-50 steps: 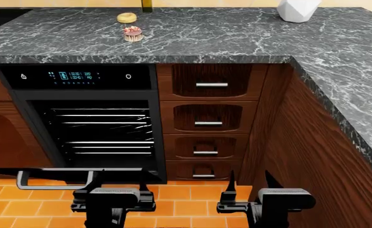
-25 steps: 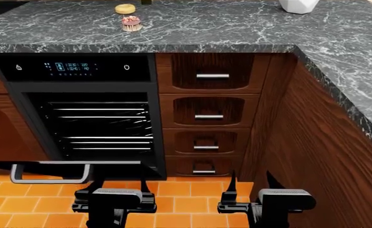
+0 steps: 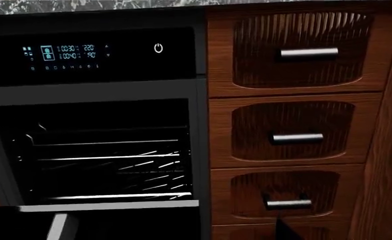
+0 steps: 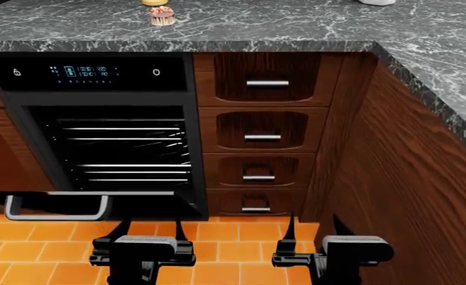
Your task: Close the dishwasher door
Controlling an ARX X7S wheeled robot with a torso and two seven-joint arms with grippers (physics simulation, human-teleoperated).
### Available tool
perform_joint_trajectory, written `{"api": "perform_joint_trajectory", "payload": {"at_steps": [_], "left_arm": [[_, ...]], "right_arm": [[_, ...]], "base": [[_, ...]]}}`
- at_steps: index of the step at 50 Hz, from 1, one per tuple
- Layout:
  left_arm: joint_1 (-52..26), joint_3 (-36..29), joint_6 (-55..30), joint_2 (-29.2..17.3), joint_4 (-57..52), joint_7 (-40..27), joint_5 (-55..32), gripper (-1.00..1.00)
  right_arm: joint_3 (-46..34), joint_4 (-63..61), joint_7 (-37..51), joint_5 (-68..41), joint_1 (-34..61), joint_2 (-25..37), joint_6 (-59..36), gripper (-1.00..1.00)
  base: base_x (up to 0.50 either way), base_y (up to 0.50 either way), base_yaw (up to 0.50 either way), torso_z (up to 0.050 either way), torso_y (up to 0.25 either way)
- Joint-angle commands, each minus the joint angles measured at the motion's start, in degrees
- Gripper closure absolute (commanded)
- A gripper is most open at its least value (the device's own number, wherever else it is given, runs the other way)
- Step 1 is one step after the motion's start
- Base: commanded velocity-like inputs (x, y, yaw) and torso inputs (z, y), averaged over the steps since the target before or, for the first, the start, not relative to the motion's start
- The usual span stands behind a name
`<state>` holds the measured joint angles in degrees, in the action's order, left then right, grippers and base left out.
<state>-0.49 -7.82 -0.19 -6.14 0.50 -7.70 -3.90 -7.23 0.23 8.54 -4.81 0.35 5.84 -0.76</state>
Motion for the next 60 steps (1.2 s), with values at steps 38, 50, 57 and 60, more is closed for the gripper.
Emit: {"api": "perform_joint_trajectory", "payload": {"at_steps": [38,50,57,60], "left_arm": [[-0.47,-2.36,0.34,-1.96,0.27,-2.56,-2.29,-1.00],[-0.49,-2.95,0.31,-2.42,0.14,-2.89,-2.72,-1.00],[-0.56,-3.30,0.43,-2.65,0.26,-3.06,-2.91,-1.00],[-0.59,-3.43,0.49,-2.74,0.32,-3.13,-3.00,-1.00]], "right_arm": [[-2.86,0.38,2.57,-2.00,0.89,2.12,-1.11,-1.00],[-3.39,0.58,3.02,-2.39,1.00,2.52,-1.00,-1.00],[-3.69,0.64,3.27,-2.64,1.12,2.74,-1.21,-1.00],[-3.81,0.70,3.40,-2.73,1.18,2.81,-1.27,-1.00]], "base": [[0.00,0.00,0.00,-0.050,0.000],[0.00,0.00,0.00,-0.050,0.000],[0.00,0.00,0.00,-0.050,0.000],[0.00,0.00,0.00,-0.050,0.000]]}}
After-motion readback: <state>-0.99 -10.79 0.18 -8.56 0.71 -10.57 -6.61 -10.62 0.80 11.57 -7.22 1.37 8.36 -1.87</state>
